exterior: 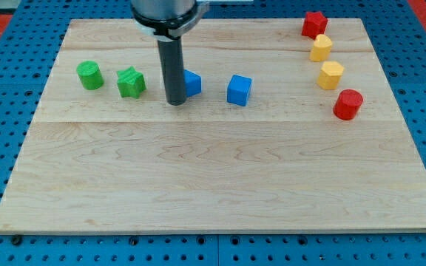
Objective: Adjust the blue blocks to form a line
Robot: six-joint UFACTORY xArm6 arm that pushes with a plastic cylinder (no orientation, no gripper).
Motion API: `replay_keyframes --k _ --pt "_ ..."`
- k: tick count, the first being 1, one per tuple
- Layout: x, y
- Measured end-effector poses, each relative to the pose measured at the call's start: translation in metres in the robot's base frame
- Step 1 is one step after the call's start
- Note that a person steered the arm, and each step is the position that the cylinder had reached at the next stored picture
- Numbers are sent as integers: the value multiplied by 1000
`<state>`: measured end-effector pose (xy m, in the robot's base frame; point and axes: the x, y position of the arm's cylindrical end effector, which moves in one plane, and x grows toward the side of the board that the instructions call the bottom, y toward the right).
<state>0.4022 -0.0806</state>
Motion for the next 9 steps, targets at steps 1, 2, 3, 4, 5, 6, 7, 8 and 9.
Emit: replay_keyframes --k 1,2,3,4,5,6,7,8,9 --pt "16 -43" --pt "-17 -44" --pt "-14 -47" --pt "10 2" --pt "-1 40" --pt "-19 41" --pt "-5 53" --pt "18 117" --pt "-4 121"
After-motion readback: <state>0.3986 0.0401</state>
